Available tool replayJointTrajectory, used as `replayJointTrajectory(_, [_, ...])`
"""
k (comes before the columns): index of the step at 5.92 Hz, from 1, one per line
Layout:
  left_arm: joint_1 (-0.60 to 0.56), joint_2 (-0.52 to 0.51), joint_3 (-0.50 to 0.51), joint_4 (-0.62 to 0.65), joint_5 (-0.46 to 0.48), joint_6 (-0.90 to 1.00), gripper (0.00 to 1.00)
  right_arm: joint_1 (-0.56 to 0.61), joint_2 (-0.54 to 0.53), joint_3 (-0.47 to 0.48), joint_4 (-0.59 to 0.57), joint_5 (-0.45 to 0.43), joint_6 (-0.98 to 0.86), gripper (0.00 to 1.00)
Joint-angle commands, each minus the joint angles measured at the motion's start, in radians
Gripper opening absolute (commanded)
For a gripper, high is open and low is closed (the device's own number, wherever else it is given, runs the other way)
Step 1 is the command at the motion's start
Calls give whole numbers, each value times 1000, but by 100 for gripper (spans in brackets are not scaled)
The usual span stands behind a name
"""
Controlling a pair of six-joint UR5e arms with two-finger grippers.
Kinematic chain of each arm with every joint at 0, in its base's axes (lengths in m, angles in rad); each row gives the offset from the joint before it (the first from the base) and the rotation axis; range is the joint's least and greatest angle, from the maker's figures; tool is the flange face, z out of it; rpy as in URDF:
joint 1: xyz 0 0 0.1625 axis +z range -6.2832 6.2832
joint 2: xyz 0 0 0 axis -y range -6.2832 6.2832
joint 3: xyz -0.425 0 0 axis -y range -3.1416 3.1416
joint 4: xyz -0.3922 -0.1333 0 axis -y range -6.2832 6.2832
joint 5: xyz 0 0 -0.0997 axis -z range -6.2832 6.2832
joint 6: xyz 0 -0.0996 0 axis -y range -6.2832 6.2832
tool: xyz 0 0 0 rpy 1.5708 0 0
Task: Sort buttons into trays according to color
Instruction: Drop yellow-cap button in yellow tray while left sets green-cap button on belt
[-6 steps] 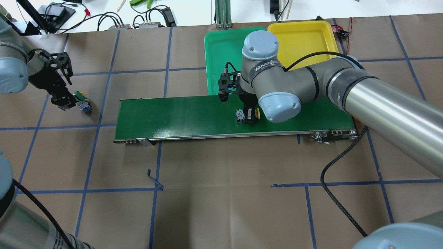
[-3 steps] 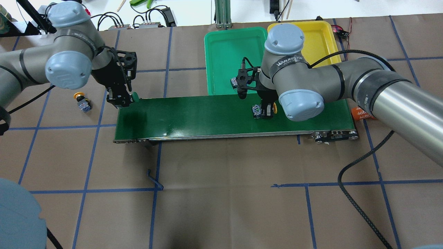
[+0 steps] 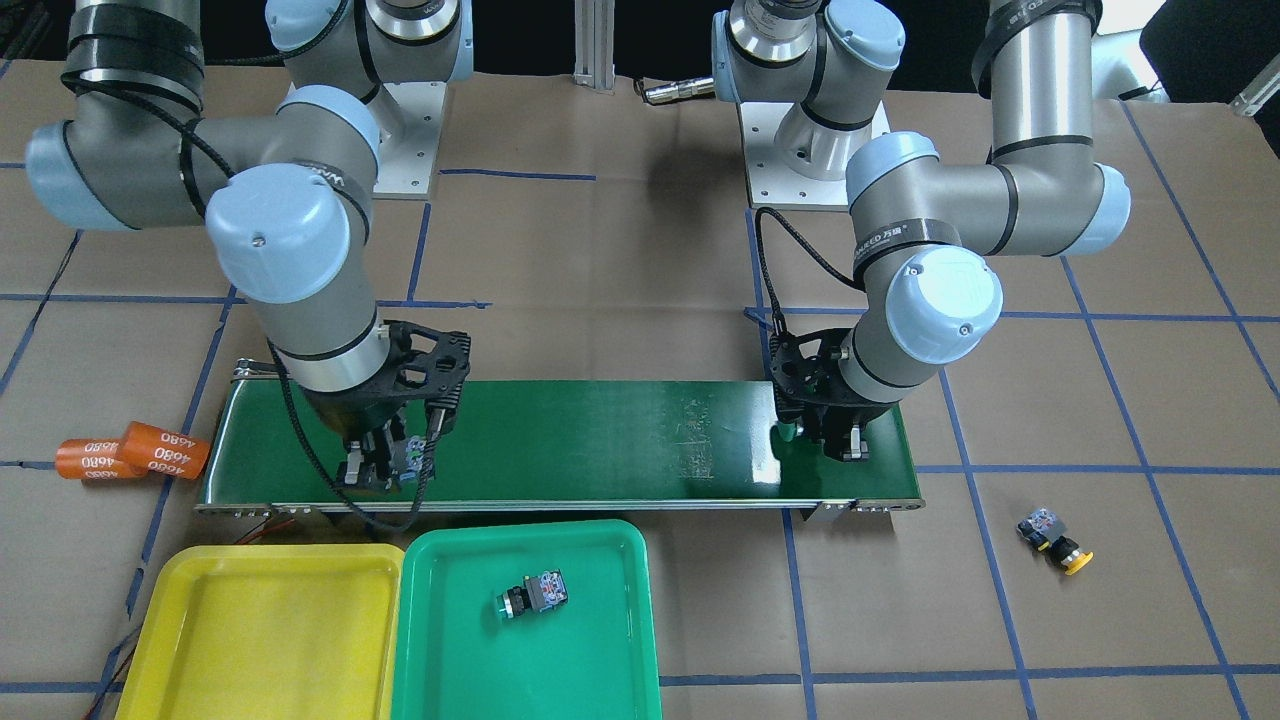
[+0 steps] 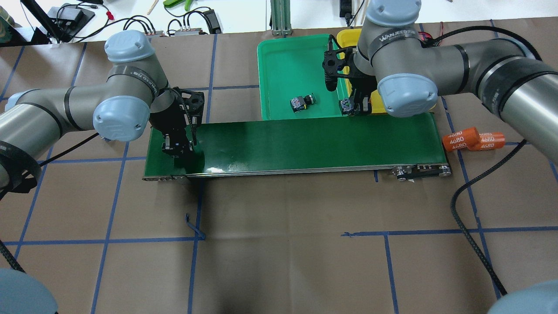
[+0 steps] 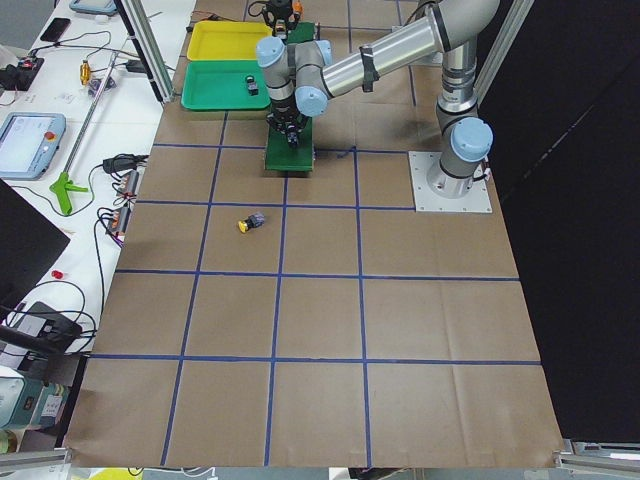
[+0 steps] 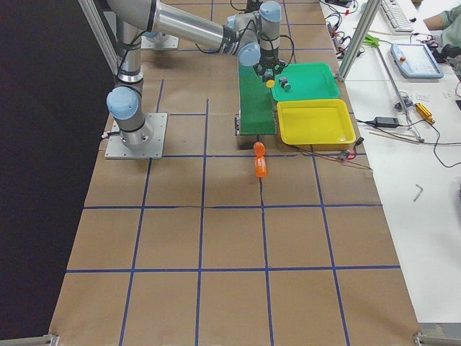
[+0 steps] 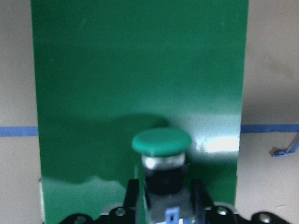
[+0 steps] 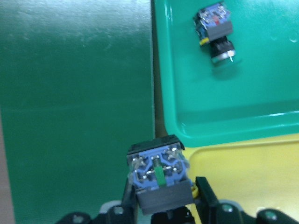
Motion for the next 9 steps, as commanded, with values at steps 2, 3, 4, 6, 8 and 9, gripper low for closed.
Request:
replayJointTrajectory(2, [170,-17,95,-33,19,132,98,-130,227,-147,-126,12,-145,9])
replayJointTrajectory(3, [226,-26,130,-44,26,317,98,-144,284,-163,-169,14,-144,17])
replayJointTrajectory(4, [277,-43,134,-6,82,524,98,-144,285,-161,-162,28,-133,99])
replayJointTrajectory(6, [419,-133,135,122,81,802,94,-143,178,-161,-37,17,-118,100])
replayJointTrajectory(8, [426,-233,137,300,55,948,94,-77,8,-154,217,15,-11,100])
replayJointTrajectory(9, [421,-253,140,305,40,948,94,-7,-55,-152,296,15,78,100])
